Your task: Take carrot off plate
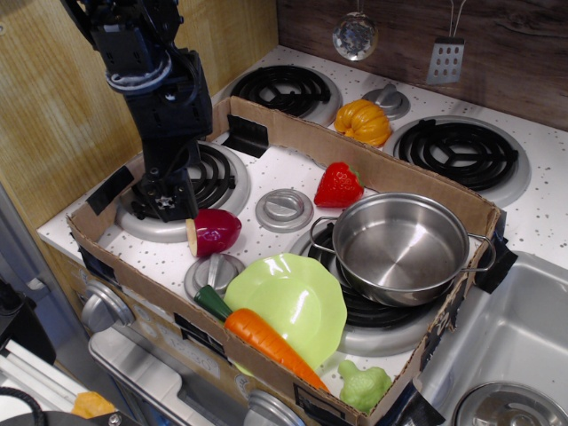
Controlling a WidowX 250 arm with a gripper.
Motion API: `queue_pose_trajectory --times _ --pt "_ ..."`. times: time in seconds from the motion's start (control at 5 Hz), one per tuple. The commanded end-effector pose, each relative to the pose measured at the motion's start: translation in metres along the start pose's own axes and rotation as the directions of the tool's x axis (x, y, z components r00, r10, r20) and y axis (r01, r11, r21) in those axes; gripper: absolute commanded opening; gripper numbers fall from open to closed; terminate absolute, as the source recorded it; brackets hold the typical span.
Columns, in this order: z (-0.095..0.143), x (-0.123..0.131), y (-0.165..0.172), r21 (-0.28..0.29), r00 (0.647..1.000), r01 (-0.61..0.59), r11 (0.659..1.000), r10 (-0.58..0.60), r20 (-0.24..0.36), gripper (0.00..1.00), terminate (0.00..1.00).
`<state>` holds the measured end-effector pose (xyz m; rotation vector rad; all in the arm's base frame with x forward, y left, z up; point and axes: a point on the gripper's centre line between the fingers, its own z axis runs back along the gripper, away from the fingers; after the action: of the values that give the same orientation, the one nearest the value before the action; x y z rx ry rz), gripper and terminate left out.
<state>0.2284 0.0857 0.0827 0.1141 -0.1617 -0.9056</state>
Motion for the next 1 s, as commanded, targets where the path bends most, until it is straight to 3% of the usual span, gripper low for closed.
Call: queue_pose_trajectory --times 0.0,0.4,0.6,0.8 --pt "0.0 0.0 0.0 0.0 1.0 0.0 1.0 0.0 0.0 1.0 0.0" --pt "0.017 0.022 -0.013 0.022 0.973 0.23 0.973 -0.23 -0.007 1.0 0.0" --pt "0.011 0.032 -0.03 0.029 0.889 0.447 0.894 -0.448 0.098 1.0 0.0" --pt "-0.001 0.039 -0.048 0.035 0.826 0.549 0.835 -0.548 0.131 1.0 0.0"
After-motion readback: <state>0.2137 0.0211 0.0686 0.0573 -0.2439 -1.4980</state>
